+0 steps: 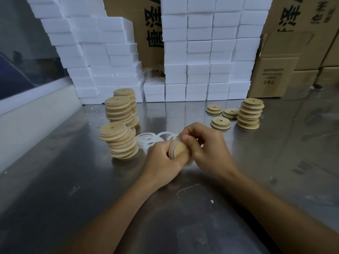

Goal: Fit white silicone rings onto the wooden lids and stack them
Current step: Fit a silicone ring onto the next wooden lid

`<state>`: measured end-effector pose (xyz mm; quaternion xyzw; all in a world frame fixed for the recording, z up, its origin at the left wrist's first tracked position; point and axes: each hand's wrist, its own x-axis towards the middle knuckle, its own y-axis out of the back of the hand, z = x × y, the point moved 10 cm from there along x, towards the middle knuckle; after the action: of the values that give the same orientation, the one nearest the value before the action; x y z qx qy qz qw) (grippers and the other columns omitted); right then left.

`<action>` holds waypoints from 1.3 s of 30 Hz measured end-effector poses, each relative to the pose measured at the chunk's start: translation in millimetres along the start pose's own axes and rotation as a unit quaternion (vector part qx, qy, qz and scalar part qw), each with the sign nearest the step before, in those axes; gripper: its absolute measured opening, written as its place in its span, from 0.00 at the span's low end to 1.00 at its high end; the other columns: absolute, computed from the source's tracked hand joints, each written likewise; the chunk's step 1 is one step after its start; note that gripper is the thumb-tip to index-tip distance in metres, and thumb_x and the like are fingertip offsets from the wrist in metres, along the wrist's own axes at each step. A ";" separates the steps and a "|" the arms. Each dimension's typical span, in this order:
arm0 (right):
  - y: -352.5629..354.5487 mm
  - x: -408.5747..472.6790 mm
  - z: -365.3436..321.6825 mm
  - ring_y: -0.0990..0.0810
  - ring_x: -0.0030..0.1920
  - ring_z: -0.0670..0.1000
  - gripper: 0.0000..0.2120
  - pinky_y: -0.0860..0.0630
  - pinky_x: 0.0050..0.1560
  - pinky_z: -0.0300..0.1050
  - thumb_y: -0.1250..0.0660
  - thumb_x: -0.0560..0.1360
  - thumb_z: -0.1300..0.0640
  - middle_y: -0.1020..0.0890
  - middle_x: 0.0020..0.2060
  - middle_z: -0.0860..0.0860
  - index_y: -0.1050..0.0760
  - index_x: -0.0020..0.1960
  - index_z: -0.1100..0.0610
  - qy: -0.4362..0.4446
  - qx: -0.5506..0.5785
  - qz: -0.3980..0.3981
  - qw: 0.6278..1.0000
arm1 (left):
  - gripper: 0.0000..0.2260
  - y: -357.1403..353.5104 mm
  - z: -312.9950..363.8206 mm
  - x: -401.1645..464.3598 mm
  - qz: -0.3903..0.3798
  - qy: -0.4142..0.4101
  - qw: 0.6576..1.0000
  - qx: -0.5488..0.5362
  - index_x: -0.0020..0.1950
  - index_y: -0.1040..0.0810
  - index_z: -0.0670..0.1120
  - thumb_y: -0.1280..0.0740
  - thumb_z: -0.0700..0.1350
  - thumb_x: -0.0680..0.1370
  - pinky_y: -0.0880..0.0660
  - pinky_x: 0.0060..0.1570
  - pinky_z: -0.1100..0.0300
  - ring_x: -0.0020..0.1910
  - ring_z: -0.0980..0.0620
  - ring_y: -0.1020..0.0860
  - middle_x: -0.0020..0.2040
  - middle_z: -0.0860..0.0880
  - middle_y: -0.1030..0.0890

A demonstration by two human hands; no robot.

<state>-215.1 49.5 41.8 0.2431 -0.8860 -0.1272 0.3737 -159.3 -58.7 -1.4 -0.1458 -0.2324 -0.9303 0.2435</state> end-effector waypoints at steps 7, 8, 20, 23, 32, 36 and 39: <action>-1.8 1.4 13.5 0.21 0.34 0.46 0.07 0.23 0.35 0.42 0.32 0.78 0.58 0.18 0.34 0.51 0.23 0.43 0.60 -0.067 0.104 0.003 0.992 | 0.12 9.1 14.7 -0.9 0.036 -0.051 0.998 0.005 0.32 0.22 0.44 0.31 0.50 0.72 0.28 0.30 0.56 0.27 0.54 0.27 0.28 0.46 0.23; -2.8 1.4 17.8 0.20 0.33 0.47 0.08 0.23 0.34 0.43 0.33 0.78 0.59 0.18 0.32 0.53 0.23 0.42 0.61 -0.091 0.145 0.002 0.985 | 0.12 9.1 14.8 -0.9 0.036 -0.047 0.998 0.000 0.34 0.21 0.43 0.31 0.51 0.72 0.27 0.31 0.55 0.29 0.51 0.25 0.29 0.46 0.22; -20.6 -10.4 42.8 0.18 0.40 0.57 0.14 0.19 0.49 0.55 0.28 0.69 0.47 0.16 0.37 0.61 0.18 0.38 0.59 -0.249 0.315 -0.025 0.916 | 0.21 12.2 4.6 -0.3 0.053 -0.005 0.996 -0.070 0.38 0.19 0.39 0.32 0.59 0.67 0.25 0.35 0.48 0.32 0.52 0.25 0.34 0.38 0.20; -25.8 -15.8 48.7 0.18 0.44 0.60 0.18 0.23 0.59 0.62 0.27 0.68 0.45 0.16 0.43 0.66 0.19 0.41 0.61 -0.292 0.329 -0.034 0.897 | 0.22 11.8 4.1 0.8 0.057 -0.008 0.996 -0.064 0.39 0.19 0.38 0.31 0.58 0.68 0.25 0.35 0.45 0.32 0.50 0.25 0.34 0.37 0.20; -30.1 -17.3 53.4 0.16 0.43 0.55 0.11 0.21 0.55 0.52 0.27 0.70 0.49 0.15 0.42 0.60 0.18 0.38 0.57 -0.321 0.368 -0.057 0.871 | 0.17 12.3 -0.1 1.3 0.061 -0.010 0.995 -0.074 0.33 0.24 0.39 0.30 0.53 0.71 0.37 0.24 0.65 0.22 0.56 0.34 0.22 0.53 0.30; -34.7 -17.6 51.4 0.16 0.40 0.50 0.12 0.19 0.48 0.45 0.29 0.72 0.48 0.15 0.38 0.56 0.19 0.41 0.58 -0.306 0.375 -0.056 0.873 | 0.16 20.6 -4.8 1.3 0.092 0.018 0.988 -0.121 0.36 0.22 0.37 0.27 0.50 0.74 0.34 0.24 0.59 0.21 0.52 0.32 0.22 0.49 0.29; -33.1 -17.9 53.1 0.16 0.39 0.49 0.11 0.19 0.46 0.44 0.32 0.77 0.53 0.15 0.37 0.55 0.19 0.40 0.58 -0.300 0.356 -0.046 0.884 | 0.16 22.0 -1.9 0.1 0.092 0.006 0.992 -0.084 0.36 0.21 0.40 0.27 0.52 0.74 0.31 0.26 0.55 0.23 0.52 0.30 0.23 0.48 0.27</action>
<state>-231.7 33.1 -19.0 0.3504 -0.9294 0.1127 -0.0283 -148.3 -76.7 5.0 -0.1806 -0.1370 -0.9212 0.3163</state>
